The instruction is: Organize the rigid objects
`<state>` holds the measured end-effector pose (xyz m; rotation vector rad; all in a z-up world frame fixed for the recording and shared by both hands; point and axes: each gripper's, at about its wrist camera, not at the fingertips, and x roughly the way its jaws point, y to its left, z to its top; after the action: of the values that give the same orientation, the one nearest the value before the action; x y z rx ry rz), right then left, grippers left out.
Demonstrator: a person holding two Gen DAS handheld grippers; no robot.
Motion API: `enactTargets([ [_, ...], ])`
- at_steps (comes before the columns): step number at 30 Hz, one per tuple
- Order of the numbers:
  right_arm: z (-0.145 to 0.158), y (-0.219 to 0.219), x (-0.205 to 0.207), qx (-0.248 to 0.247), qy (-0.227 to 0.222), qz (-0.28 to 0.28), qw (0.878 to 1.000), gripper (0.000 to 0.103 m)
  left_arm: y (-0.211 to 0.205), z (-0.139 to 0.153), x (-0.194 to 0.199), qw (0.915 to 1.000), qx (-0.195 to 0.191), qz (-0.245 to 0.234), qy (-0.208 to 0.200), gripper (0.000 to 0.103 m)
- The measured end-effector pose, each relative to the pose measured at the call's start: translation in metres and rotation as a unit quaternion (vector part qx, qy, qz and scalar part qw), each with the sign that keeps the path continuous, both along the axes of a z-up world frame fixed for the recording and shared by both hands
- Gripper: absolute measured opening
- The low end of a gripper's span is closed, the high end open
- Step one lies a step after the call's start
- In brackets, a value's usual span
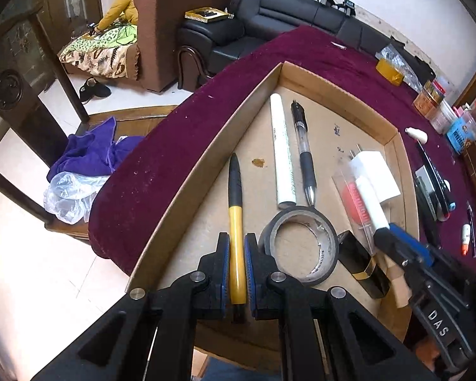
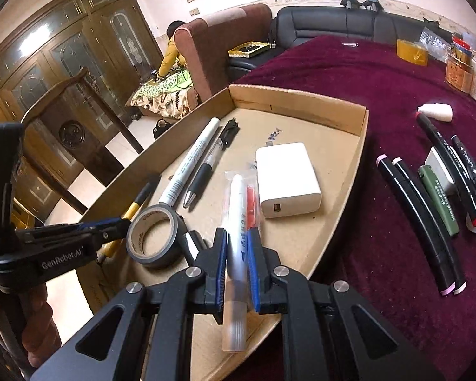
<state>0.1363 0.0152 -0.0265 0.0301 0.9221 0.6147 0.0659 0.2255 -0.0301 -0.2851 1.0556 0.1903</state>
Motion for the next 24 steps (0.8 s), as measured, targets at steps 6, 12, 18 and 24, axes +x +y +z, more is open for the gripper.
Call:
enactTargets([
  [6,0.01,-0.014,-0.007,0.038,-0.01,0.005,0.999,0.04,-0.001,0.008,-0.006,0.9996,0.004,0.024,-0.015,0.059],
  [12,0.03,-0.052,-0.033,0.096,-0.036,0.025,0.994,0.049,-0.02,0.03,-0.028,0.9972,0.022,0.041,-0.058,0.066],
  [18,0.021,-0.096,-0.044,0.12,-0.016,0.022,0.992,0.054,-0.071,0.047,-0.042,0.9956,-0.015,-0.004,-0.092,0.069],
  [24,0.008,-0.141,-0.036,0.132,0.008,-0.023,0.991,0.056,-0.13,0.048,-0.029,0.9939,-0.033,-0.066,-0.082,0.07],
])
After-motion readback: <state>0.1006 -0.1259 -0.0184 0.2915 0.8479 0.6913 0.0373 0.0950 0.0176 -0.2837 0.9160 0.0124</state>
